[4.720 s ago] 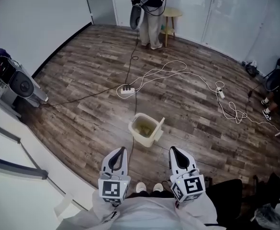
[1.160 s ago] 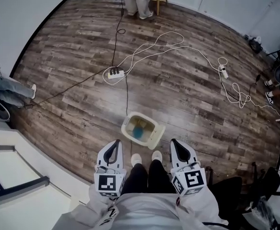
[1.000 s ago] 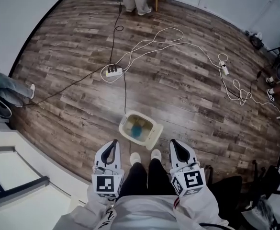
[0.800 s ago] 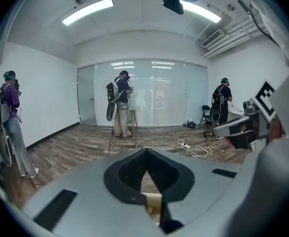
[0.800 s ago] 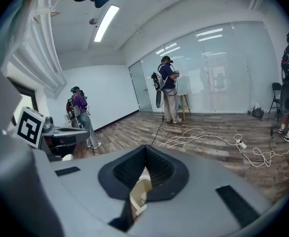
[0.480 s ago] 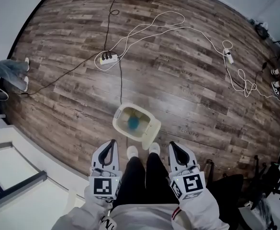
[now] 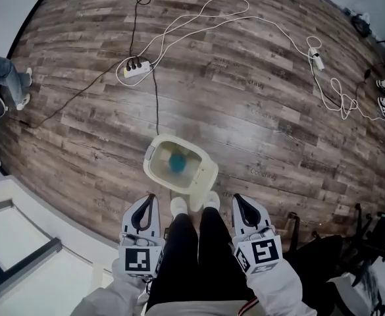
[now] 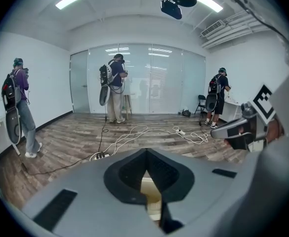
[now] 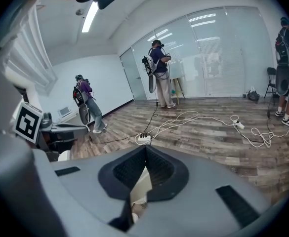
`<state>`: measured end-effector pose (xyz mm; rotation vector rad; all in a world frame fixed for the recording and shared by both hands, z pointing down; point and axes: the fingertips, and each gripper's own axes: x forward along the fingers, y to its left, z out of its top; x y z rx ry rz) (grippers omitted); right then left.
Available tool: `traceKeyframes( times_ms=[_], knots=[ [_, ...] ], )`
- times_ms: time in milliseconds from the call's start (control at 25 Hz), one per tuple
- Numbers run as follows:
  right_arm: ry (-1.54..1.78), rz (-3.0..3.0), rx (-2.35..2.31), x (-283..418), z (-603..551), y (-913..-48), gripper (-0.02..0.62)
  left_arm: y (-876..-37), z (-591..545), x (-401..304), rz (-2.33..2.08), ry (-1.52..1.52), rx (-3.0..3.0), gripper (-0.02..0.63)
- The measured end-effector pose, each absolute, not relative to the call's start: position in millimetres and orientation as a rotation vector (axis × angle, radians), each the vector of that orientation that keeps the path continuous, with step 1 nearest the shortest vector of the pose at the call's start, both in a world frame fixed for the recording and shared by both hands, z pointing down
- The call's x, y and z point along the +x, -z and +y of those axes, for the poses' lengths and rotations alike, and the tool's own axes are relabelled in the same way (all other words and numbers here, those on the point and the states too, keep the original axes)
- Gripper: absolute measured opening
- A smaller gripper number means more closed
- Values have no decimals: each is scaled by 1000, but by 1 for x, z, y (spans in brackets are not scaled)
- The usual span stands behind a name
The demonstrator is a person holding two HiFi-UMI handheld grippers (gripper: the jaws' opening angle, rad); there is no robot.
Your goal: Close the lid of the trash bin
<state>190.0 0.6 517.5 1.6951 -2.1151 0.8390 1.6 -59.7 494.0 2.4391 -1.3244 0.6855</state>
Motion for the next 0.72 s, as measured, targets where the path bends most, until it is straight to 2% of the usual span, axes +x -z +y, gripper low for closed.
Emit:
traceKeyframes(
  times_ms=[720],
  knots=[
    [-927, -2051, 1684, 169, 11, -639, 23, -588, -50, -11, -1285, -735, 2397, 5]
  ],
)
